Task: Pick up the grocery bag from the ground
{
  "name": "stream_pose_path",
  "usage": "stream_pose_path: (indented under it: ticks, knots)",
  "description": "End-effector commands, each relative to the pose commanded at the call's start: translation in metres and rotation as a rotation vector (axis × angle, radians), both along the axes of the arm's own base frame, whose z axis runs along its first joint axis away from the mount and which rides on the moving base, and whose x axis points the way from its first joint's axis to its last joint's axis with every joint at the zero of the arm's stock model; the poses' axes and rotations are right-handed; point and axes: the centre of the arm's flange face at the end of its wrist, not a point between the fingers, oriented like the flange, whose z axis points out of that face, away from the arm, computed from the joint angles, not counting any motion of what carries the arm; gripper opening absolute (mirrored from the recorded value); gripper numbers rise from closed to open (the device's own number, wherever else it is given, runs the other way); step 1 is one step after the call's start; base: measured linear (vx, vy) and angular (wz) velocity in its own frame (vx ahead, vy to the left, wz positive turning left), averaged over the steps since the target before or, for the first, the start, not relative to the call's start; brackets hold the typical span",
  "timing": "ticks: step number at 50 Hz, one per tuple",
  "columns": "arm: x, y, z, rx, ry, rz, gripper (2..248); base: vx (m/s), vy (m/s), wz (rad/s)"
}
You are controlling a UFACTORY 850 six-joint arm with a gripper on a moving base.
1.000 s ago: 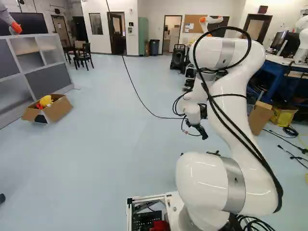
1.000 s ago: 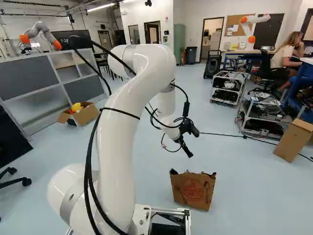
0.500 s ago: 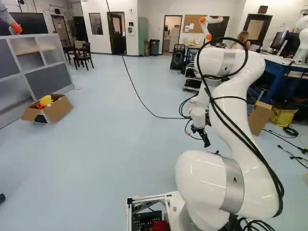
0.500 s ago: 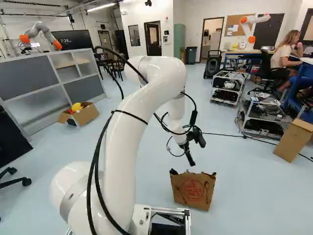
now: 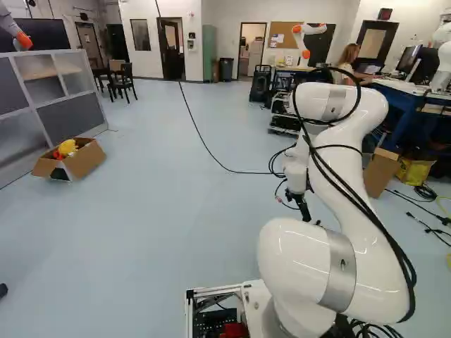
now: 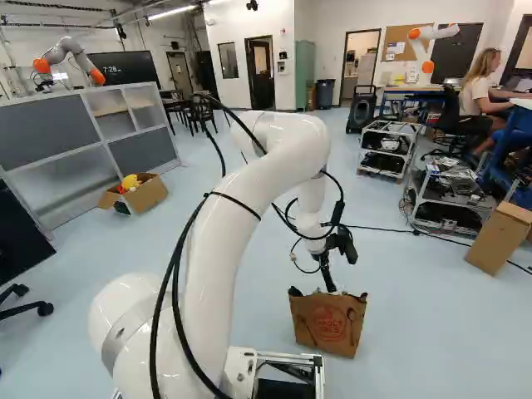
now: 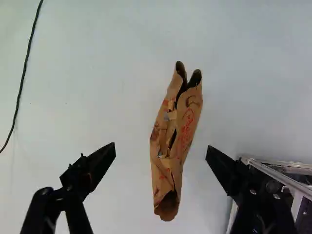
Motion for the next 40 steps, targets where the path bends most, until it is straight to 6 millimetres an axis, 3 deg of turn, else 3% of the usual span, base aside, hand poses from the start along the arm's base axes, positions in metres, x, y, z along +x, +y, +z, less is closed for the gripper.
stream_pose_path:
  ticks: [40]
  knots:
    - [0.006, -0.004, -0.060, 0.018, 0.033, 0.000, 247, 0.000, 0.000, 0.000]
